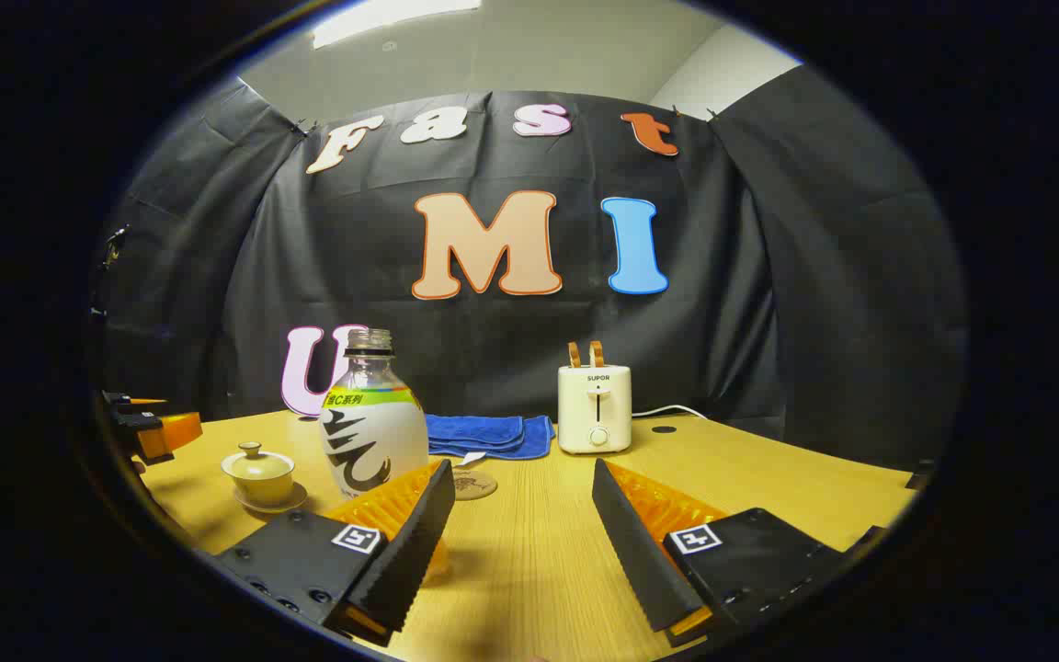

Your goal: Open the teacup lid with one hand, grasp the water bottle and pour water into the teacup with the other hand; after pouring, place the water bottle on the coaster and then close the teacup lid.

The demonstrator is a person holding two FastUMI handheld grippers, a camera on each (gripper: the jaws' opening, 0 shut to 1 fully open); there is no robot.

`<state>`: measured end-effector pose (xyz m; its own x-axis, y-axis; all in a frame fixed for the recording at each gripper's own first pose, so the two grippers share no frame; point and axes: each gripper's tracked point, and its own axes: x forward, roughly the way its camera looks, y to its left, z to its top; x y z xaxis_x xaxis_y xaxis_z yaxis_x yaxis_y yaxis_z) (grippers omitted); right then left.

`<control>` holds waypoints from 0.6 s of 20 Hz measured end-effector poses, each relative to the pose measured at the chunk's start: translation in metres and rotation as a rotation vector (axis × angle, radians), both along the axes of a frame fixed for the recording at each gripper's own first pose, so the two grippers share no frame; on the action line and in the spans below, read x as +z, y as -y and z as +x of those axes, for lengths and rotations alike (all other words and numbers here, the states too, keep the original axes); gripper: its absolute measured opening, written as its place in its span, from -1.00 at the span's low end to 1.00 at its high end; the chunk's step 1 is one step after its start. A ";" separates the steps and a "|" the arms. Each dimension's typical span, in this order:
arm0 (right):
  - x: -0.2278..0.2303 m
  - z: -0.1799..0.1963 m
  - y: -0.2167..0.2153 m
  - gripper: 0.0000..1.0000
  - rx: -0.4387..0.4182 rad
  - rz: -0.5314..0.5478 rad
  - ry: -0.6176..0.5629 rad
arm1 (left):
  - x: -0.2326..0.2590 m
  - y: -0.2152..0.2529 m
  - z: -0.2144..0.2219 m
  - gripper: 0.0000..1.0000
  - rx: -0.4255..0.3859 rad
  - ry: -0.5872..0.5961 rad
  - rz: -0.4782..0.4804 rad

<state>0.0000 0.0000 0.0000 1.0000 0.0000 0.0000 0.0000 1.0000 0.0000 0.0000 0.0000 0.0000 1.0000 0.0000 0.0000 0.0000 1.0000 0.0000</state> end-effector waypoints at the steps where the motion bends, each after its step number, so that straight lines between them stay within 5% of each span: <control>1: 0.001 -0.001 0.000 0.94 0.000 -0.001 0.003 | 0.000 0.000 0.000 0.90 -0.001 0.002 0.000; 12: -0.006 0.003 0.001 0.94 -0.004 -0.002 -0.027 | -0.001 0.004 0.001 0.90 -0.013 0.003 0.000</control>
